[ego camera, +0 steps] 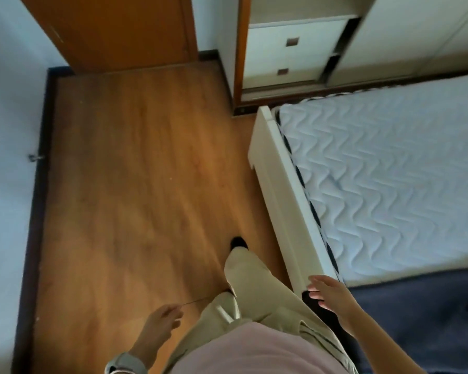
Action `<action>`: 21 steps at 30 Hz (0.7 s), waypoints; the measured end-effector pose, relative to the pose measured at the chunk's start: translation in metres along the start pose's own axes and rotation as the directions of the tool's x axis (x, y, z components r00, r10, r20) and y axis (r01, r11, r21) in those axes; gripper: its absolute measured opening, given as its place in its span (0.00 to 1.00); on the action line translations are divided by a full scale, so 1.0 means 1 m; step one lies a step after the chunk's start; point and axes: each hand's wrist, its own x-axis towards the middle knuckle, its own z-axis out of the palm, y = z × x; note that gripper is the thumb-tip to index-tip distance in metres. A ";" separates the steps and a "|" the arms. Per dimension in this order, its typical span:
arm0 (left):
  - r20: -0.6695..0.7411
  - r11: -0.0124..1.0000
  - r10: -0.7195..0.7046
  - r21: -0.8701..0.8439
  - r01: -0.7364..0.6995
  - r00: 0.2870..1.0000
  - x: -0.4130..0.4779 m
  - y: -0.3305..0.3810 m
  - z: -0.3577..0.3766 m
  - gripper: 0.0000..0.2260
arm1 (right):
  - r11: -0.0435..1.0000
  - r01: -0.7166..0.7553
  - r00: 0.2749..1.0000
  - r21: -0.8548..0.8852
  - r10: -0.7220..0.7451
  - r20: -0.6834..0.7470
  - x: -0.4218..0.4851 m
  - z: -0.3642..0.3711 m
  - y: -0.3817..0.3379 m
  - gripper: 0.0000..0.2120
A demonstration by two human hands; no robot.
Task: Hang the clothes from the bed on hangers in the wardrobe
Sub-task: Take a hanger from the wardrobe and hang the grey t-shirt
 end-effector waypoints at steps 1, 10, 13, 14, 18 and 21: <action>-0.004 1.000 -0.019 -0.018 0.019 1.000 0.006 0.008 -0.001 0.06 | 1.000 -0.024 1.000 0.010 0.024 0.012 0.010 0.004 -0.010 0.06; -0.050 0.995 -0.043 -0.091 0.039 0.998 0.098 0.203 -0.016 0.12 | 0.983 0.095 0.995 -0.156 -0.096 -0.002 0.151 0.003 -0.172 0.05; -0.057 0.995 0.058 -0.074 -0.062 0.997 0.111 0.291 -0.018 0.09 | 0.999 0.049 0.998 -0.022 -0.050 -0.049 0.173 -0.008 -0.256 0.07; -0.048 0.993 0.091 -0.073 -0.095 0.995 0.115 0.320 -0.020 0.08 | 0.998 -0.004 1.000 -0.069 0.003 -0.021 0.176 -0.010 -0.283 0.05; -0.049 0.982 0.181 -0.049 -0.183 0.982 0.137 0.421 -0.031 0.07 | 0.995 0.034 0.999 -0.098 -0.033 0.005 0.210 -0.012 -0.376 0.08; -0.058 0.981 0.192 0.037 -0.190 0.980 0.167 0.474 -0.039 0.09 | 0.998 0.041 0.998 -0.042 -0.039 0.053 0.235 -0.004 -0.428 0.08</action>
